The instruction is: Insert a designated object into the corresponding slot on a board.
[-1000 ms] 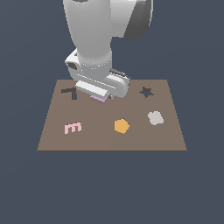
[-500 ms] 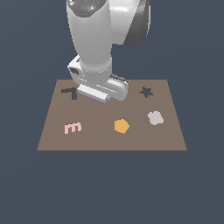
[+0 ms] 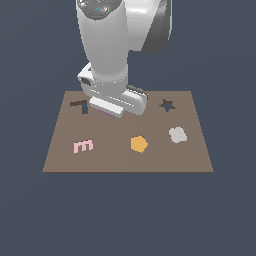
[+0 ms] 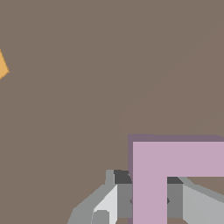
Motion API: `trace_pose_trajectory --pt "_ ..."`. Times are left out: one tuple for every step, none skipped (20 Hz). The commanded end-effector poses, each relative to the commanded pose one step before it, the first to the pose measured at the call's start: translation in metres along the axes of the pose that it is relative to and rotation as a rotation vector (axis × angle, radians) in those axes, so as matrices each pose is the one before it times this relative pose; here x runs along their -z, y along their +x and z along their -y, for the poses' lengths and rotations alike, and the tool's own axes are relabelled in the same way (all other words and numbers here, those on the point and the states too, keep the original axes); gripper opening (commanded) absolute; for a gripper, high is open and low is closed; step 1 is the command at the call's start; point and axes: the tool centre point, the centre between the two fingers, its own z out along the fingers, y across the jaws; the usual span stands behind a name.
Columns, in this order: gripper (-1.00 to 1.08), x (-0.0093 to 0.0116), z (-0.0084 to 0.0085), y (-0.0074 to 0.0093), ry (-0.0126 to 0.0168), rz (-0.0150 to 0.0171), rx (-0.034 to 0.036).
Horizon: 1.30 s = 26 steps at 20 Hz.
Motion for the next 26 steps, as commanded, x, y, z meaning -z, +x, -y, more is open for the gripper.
trace_pose_trajectory --pt "-1.0 0.00067 -0.00019 0.00009 0.00004 -0.00014 -0.00028" --pt "-1.0 0.00146 -0.00043 0.00011 -0.00055 0.00069 -0.00064" --pt "-1.0 0.00151 -0.0004 0.00009 -0.00048 0.00062 -0.00058" --pt "-1.0 0.00064 -0.00004 -0.00002 0.0 0.0 0.0" --pt "-1.0 -0.00156 0.00001 -0.00018 0.0 0.0 0.0" --pt "-1.0 -0.00011 0.0002 -0.00012 0.00005 0.00024 0.00117" --pt "-1.0 0.00001 -0.00013 -0.00013 0.0 -0.00001 0.00213" --pt "-1.0 0.00001 -0.00017 -0.00023 0.00001 0.0 0.00362" --pt "-1.0 0.00002 -0.00024 -0.00032 0.00001 -0.00001 0.00507" --pt "-1.0 0.00003 -0.00029 -0.00042 0.00001 -0.00001 0.00655" --pt "-1.0 0.00003 -0.00038 -0.00051 0.00001 -0.00001 0.00796" --pt "-1.0 0.00004 -0.00043 -0.00061 0.00002 -0.00001 0.00944" --pt "-1.0 0.00004 -0.00051 -0.00069 0.00002 -0.00001 0.01085" --pt "-1.0 0.00005 -0.00057 -0.00079 0.00002 -0.00001 0.01229" --pt "-1.0 0.00005 -0.00064 -0.00087 0.00002 -0.00002 0.0137" --pt "-1.0 0.00006 -0.0007 -0.00097 0.00002 -0.00002 0.01513" --pt "-1.0 0.00007 -0.00077 -0.00106 0.00003 -0.00002 0.01653" --pt "-1.0 0.00007 -0.00084 -0.00115 0.00003 -0.00002 0.01793" --pt "-1.0 0.00008 -0.0009 -0.00124 0.00003 -0.00002 0.01932" --pt "-1.0 0.00008 -0.00097 -0.00132 0.00003 -0.00002 0.02068" --pt "-1.0 0.00009 -0.00103 -0.00141 0.00003 -0.00002 0.02205" --pt "-1.0 0.00009 -0.0011 -0.00149 0.00003 -0.00002 0.0234" --pt "-1.0 0.0001 -0.00117 -0.00158 0.00003 -0.00002 0.02473" --pt "-1.0 0.0001 -0.00123 -0.00166 0.00004 -0.00002 0.02606" --pt "-1.0 0.00011 -0.0013 -0.00174 0.00004 -0.00003 0.02736" --pt "-1.0 0.00011 -0.00136 -0.00183 0.00004 -0.00003 0.02865"
